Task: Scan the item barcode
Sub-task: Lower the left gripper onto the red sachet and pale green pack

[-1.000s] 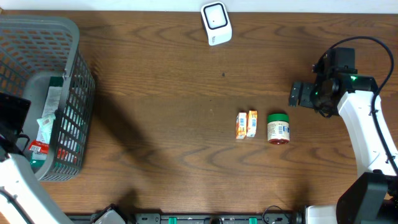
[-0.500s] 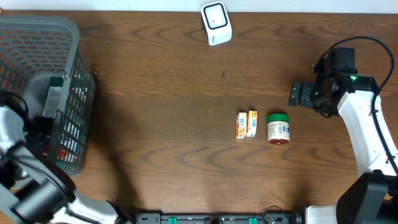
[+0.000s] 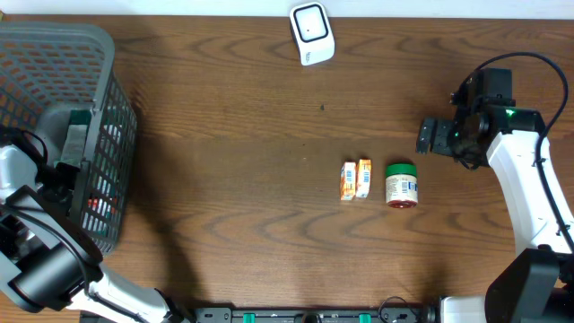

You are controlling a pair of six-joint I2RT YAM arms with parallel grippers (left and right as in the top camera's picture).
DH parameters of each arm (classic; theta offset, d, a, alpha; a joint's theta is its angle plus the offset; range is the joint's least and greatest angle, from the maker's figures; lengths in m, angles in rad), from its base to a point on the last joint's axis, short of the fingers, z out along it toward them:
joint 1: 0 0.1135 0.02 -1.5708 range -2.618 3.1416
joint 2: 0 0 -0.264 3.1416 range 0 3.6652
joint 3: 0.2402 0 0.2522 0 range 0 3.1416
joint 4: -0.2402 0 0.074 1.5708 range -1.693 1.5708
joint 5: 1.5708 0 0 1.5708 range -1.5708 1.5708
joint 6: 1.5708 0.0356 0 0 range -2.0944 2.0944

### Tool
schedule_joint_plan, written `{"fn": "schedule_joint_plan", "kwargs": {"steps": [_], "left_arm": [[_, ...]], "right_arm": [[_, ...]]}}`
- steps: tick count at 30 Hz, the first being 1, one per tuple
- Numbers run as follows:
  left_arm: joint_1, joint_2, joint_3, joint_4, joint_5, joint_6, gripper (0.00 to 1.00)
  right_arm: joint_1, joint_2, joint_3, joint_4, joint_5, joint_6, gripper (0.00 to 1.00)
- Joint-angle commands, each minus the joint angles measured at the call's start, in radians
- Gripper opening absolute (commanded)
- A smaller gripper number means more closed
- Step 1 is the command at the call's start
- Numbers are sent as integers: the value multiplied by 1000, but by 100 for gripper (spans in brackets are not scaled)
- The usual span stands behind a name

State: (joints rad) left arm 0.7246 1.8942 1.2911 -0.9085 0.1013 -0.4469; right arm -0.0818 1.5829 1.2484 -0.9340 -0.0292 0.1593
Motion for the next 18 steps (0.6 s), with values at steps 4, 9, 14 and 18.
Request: {"fn": "schedule_joint_plan", "kwargs": {"steps": [4, 9, 14, 18], "left_arm": [[14, -159, -15, -33, -19, 1, 10], [14, -404, -15, -33, 19, 1, 12], [4, -671, -12, 14, 125, 3, 15], [-66, -817, 84, -21, 160, 61, 10]], "right_arm": [[-2, -17, 14, -1, 6, -4, 99], [-2, -17, 14, -1, 6, -4, 99], [-2, -17, 14, -1, 6, -4, 99], [-2, -17, 14, -1, 6, -4, 99]]}}
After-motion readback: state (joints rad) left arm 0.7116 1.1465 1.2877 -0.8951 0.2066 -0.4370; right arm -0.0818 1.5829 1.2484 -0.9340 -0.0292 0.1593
